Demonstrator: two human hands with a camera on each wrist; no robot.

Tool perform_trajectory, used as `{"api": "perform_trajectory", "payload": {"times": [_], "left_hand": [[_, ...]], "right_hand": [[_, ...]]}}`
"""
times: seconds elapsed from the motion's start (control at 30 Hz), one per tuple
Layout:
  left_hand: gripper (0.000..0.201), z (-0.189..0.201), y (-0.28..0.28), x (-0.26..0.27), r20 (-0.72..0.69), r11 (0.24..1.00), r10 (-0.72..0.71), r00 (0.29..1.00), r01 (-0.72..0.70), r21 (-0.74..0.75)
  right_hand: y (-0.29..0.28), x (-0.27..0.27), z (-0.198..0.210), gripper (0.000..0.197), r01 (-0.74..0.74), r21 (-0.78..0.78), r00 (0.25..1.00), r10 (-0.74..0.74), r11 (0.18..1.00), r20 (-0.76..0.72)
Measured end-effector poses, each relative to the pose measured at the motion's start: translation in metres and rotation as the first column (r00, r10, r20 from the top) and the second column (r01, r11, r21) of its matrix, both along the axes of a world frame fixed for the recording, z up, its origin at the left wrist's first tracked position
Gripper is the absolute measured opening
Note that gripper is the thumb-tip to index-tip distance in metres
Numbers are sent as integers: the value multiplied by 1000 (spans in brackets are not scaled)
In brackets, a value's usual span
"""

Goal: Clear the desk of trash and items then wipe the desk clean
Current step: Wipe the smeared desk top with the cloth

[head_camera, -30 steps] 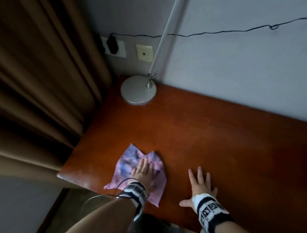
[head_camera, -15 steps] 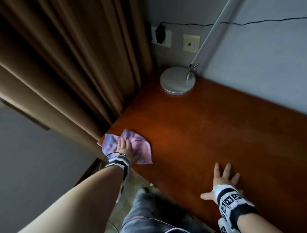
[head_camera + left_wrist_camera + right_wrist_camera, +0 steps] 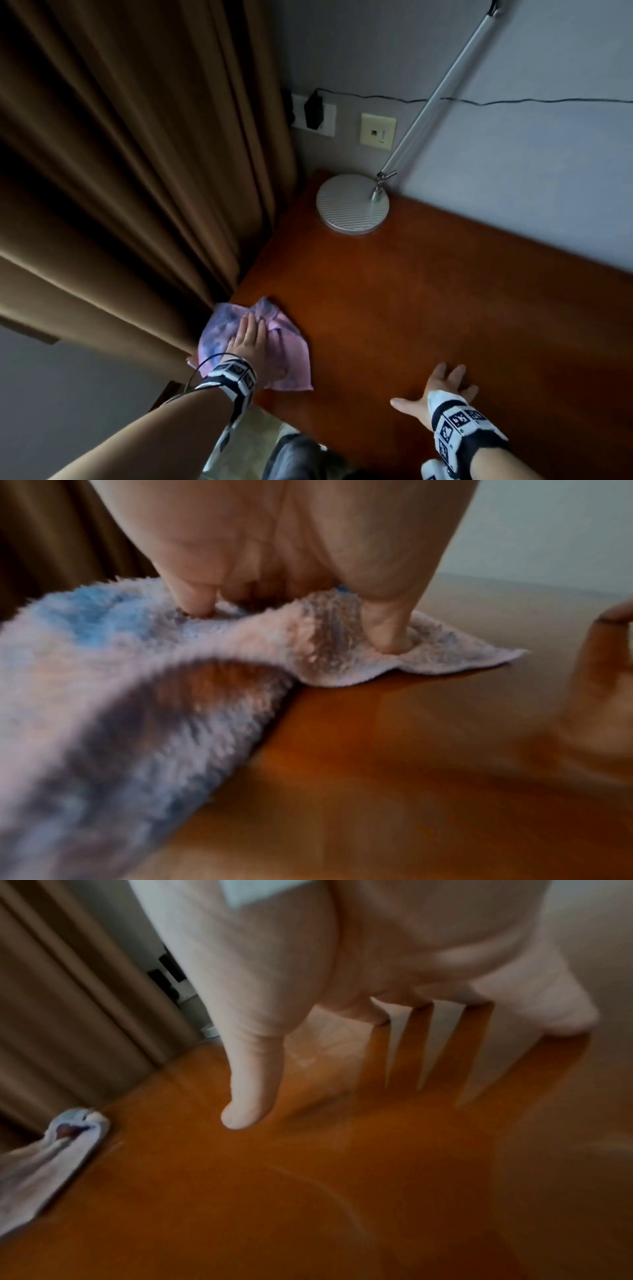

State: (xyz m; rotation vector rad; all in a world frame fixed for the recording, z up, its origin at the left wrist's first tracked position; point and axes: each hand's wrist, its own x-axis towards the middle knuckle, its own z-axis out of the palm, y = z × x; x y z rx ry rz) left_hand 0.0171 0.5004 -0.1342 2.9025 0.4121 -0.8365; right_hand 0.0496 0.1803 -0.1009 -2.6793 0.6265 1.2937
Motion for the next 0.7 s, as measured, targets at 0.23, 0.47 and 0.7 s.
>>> {"api": "perform_trajectory", "payload": {"times": [0.23,0.47,0.7], "left_hand": [[120,7,35,102,-60,987,-158,986,159,0],[119,12,28,190,-39,913,-372,928,373,168],[115,16,-6,234,17,902,-413,910,407,144]], "right_hand": [[11,5,-12,141,120,-61,993,-118,991,26],[18,-15,-12,121,149,-6,987,-148,989,61],[33,-49,0,105,140,117,987,-148,983,59]]}}
